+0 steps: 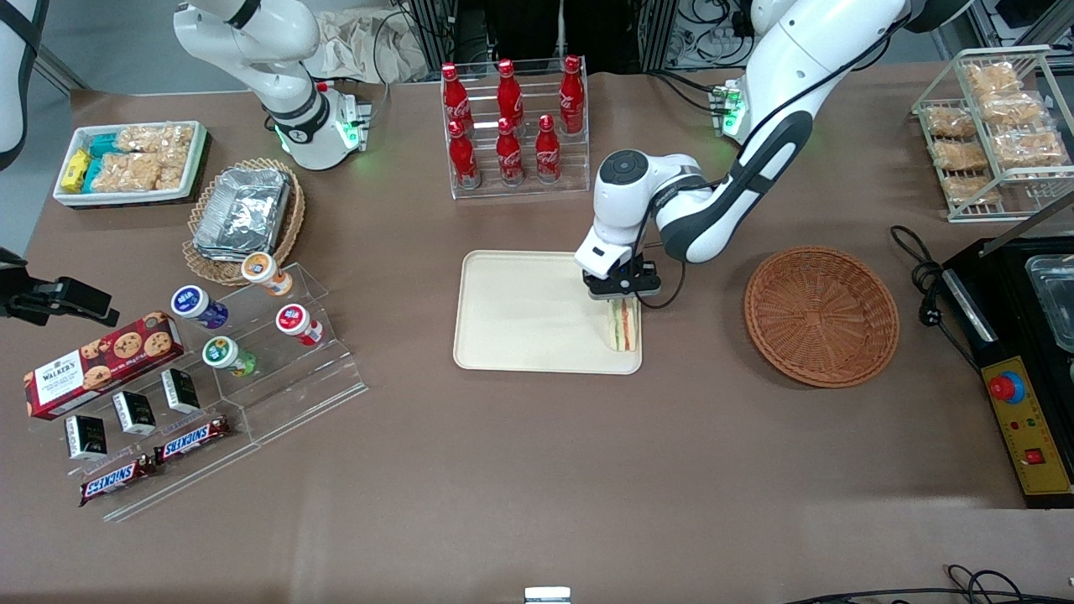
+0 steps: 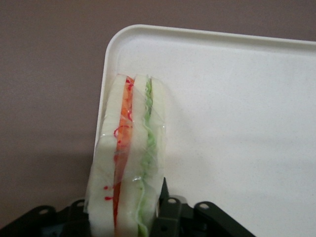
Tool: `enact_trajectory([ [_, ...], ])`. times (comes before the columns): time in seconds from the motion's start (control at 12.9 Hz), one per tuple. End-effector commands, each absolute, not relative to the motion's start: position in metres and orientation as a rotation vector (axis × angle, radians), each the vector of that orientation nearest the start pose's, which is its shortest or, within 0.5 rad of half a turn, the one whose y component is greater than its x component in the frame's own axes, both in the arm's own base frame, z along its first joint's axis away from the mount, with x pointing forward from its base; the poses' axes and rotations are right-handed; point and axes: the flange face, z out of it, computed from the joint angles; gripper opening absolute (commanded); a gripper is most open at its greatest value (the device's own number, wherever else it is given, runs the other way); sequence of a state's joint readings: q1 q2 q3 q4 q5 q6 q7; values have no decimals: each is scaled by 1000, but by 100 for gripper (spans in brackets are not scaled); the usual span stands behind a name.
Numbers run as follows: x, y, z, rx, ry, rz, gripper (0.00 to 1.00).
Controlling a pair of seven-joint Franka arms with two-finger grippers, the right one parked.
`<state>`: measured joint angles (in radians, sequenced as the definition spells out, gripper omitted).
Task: Place sandwich from basket to tray
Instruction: 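Lower the sandwich onto the cream tray and open the left gripper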
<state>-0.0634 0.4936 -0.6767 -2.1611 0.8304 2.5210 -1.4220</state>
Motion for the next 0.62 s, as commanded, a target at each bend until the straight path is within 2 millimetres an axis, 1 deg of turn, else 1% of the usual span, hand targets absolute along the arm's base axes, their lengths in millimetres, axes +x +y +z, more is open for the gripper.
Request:
enact_trajectory([
  [0.0,412,-390,214,-3101,-113,-323,100],
  [0.16,414,-389,220,-3095,-125,-341,100],
  [0.31,419,-387,243,-3070,-159,-388,100],
  [0.39,420,-390,260,-3079,-208,-397,100],
  [0.47,429,-389,284,-3088,-295,-420,100],
  [0.54,432,-391,305,-3085,-338,-426,100],
])
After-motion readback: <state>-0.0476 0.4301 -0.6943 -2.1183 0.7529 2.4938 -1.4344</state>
